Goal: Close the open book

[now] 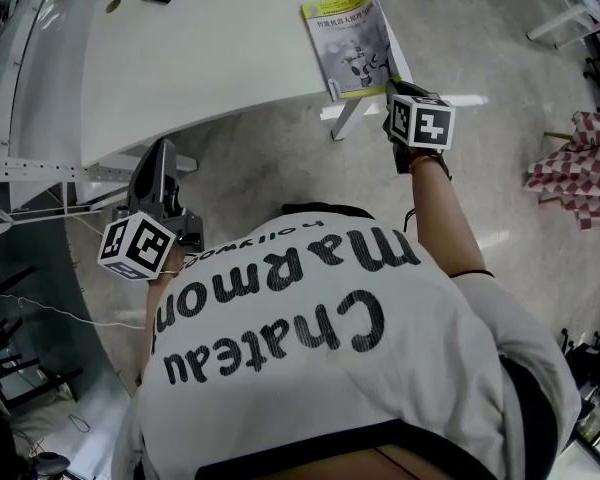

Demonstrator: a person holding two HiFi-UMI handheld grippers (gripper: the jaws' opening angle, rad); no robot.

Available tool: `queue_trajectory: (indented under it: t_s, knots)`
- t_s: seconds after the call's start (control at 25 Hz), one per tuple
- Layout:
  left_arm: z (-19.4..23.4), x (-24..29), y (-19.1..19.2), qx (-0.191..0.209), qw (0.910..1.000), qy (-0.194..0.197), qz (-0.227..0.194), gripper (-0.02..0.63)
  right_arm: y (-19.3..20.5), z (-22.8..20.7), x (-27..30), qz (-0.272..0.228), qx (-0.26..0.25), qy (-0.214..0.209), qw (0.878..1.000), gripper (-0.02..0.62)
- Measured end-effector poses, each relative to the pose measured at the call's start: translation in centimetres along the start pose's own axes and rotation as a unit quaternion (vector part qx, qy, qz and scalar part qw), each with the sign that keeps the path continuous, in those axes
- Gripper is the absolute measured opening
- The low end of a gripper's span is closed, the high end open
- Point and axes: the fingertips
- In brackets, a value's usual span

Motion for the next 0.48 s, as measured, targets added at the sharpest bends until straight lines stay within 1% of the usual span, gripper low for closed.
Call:
queue_trajectory:
  t_s: [0.48]
  knots:
    - [-0.04, 0.15, 0.18, -0.004, 1.0, 0.0, -0.002, 0.023, 0.23, -0.59, 0.16, 0.0, 0.001, 0.012, 1.0, 0.035]
Point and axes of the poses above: the fingertips, and each gripper's own axes: x forward along the fingers, z to its left, y out of its underside, and after that the axes turned 4 degrees about y, right-handed
